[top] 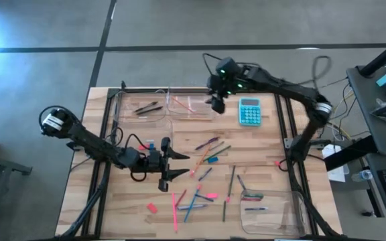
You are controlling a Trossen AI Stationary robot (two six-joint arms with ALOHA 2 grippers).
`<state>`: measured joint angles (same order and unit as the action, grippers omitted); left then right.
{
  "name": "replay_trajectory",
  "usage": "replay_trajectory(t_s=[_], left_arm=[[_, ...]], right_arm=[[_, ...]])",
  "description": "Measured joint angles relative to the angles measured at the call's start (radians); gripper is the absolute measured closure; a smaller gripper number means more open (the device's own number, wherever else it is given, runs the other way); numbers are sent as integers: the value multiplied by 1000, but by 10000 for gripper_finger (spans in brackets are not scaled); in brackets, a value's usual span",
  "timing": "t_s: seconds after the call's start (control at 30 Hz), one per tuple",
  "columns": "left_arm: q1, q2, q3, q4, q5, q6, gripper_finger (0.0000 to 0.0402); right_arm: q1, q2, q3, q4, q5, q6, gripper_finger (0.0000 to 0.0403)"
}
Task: Sort crayons/erasers/pens/pencils in bins
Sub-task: Put the orange pencil into the top right transparent bin
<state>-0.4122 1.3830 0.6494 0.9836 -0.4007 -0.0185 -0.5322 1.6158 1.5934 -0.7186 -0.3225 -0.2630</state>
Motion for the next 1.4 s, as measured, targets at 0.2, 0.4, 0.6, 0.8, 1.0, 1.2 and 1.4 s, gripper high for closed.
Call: replay_trajectory(t_s=[0.2,0.4,0.6,0.8,1.0,1.2,1.4], left_arm=[[0,0,3,0,-8,-3,210],[0,4,13,-87,-110,-61,210],[11,6,114,-437,-244,-191,210],[31,111,203,-565,-245,-263,210],[78,233,286,-658,-168,-291,210],[112,316,387,-978,-105,-482,210],[110,417,415,-1081,-21,-638,210]], right_arm=[[72,-283,-204,10,0,34,233],[218,-607,-477,135,0,167,234],[441,-895,-757,402,31,288,236],[607,-1059,-1018,665,138,340,236],[674,-1081,-1214,912,149,371,236],[701,-1083,-1294,1003,153,402,236],[710,-1085,-1322,1038,189,421,236]])
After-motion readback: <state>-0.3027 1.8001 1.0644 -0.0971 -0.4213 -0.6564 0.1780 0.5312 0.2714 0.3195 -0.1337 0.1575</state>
